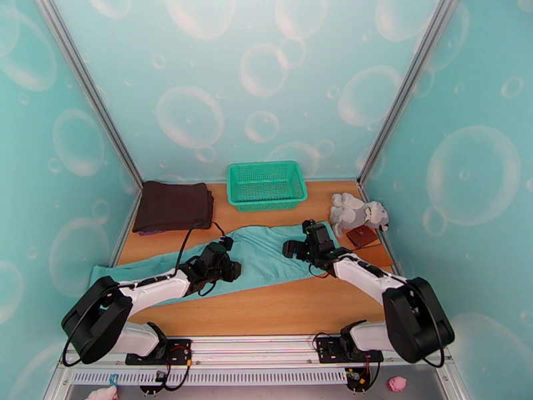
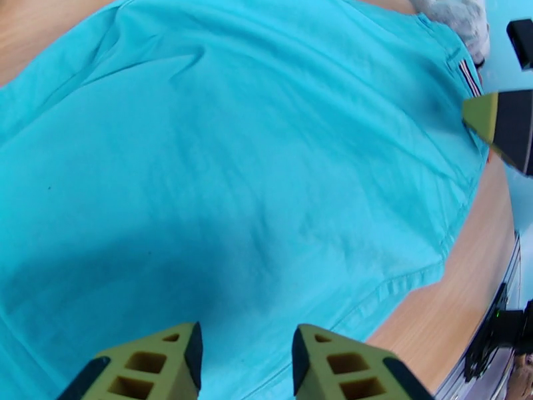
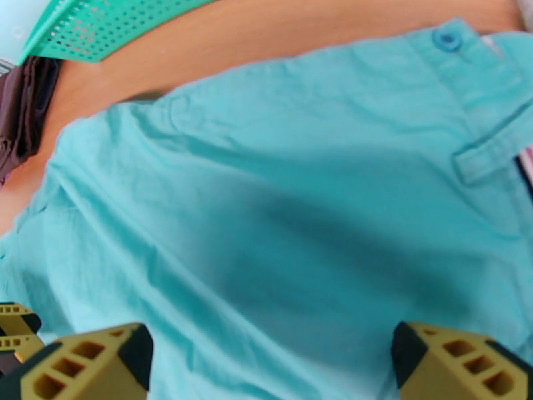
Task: Fold and stack the trousers
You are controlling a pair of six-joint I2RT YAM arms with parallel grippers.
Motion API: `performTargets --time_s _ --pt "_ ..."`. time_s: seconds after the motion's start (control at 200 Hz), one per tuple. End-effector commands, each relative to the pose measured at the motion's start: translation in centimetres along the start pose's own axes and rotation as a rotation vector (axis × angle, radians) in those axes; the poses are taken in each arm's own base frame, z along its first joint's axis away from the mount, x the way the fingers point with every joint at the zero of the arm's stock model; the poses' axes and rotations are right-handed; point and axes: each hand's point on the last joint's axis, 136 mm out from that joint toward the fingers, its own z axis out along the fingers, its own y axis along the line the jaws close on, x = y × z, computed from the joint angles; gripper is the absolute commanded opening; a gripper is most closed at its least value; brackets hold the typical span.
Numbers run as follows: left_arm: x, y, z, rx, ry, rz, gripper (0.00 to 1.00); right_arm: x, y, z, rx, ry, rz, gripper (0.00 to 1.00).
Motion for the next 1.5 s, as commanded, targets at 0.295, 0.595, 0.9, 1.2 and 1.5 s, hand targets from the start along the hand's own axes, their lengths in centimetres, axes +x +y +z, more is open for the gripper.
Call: performTargets --time_s 0.295,0.595,0.9,1.2,1.5 --pt "7.9 9.0 -2.6 -0.338 0.054 -0.47 0.43 6.5 -3.5 0.3 0.072 0.098 0.219 0.99" --pt "10.4 9.7 -4.9 -0.317 0.071 -0.524 0.43 9.6 -4.0 -3.9 0.192 0.08 0.304 0.99" --pt "4.0 4.2 -7.7 -0.072 -0.082 -0.309 0.41 6.8 -4.0 -8.8 0.347 -0.066 0.219 0.99" --pt "-1.4 0.3 -4.9 -0.032 -0.113 -0.147 0.41 1.1 11.6 -1.2 -0.141 -0.028 -0.022 0.99" --pt "0.0 -1.5 -1.1 0.051 -0.026 -0.148 0.41 5.8 4.2 2.6 0.052 0.096 0.137 0.99"
